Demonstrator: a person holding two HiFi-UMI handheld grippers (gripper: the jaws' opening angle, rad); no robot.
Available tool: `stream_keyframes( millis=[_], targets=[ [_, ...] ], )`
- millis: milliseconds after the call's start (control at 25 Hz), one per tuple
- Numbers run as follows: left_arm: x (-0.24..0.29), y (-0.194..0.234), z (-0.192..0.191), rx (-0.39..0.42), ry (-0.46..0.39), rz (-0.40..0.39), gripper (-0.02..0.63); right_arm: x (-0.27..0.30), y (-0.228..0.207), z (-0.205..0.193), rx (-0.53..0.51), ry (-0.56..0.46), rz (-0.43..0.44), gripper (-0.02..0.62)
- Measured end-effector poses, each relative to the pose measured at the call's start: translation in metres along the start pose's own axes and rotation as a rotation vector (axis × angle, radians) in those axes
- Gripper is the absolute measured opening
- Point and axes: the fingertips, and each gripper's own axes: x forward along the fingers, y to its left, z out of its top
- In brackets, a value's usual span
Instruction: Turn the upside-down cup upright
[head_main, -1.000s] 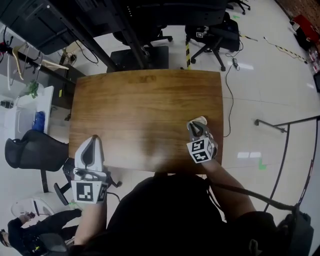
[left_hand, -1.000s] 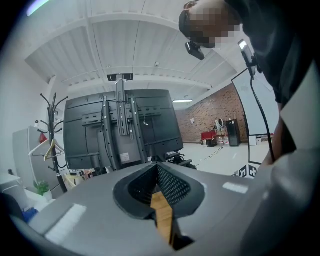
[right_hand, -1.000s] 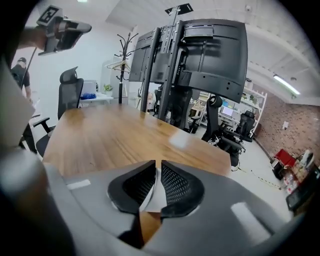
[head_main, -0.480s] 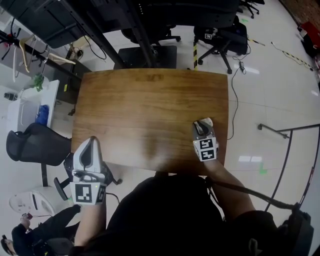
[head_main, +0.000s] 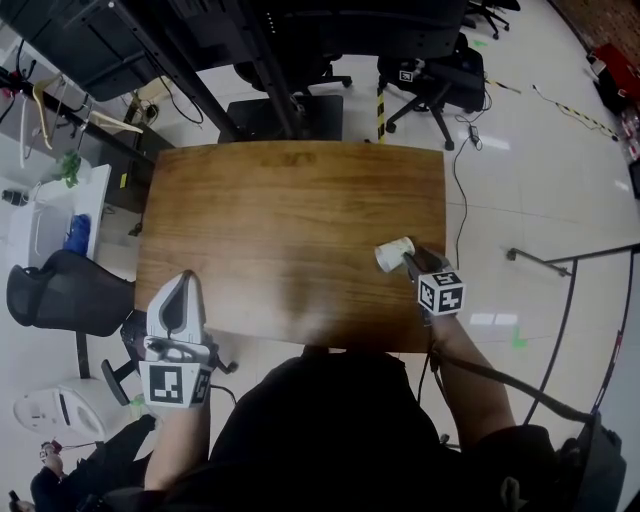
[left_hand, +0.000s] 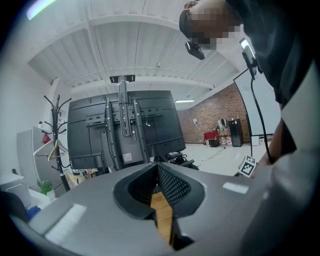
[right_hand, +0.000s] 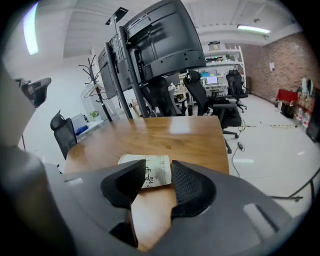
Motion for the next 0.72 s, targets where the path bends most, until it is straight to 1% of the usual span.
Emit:
stream_keyframes(
  millis=[80, 160, 280, 360, 480, 600, 720],
  targets=[
    [0.003, -0.004, 0.002, 0.006, 0.002, -0.010, 0.000, 0.004, 0.004, 0.001, 0.026, -0.005, 0.046, 0.169],
    [0.004, -0.007, 0.005, 0.017, -0.002, -0.018, 0.000, 0.010, 0.006, 0.006, 0.038, -0.015, 0.065, 0.173],
    [0.004, -0.006, 0.009, 0.037, 0.003, -0.013, 0.000, 0.017, 0.003, 0.013, 0.045, -0.023, 0.071, 0.178],
    [0.003, -0.004, 0.011, 0.037, 0.005, -0.003, 0.000, 0.018, 0.002, 0.018, 0.020, -0.024, 0.062, 0.193],
    [0.000, -0.001, 0.011, 0.034, 0.001, 0.006, 0.000, 0.020, 0.000, 0.019, -0.017, -0.001, 0.048, 0.193],
    [0.000, -0.002, 0.010, 0.042, -0.008, 0.000, 0.000, 0.024, -0.003, 0.017, 0.035, 0.015, 0.063, 0.209],
    [0.002, -0.002, 0.008, 0.035, 0.001, 0.004, 0.000, 0.028, 0.000, 0.016, 0.102, 0.009, 0.092, 0.193]
  ],
)
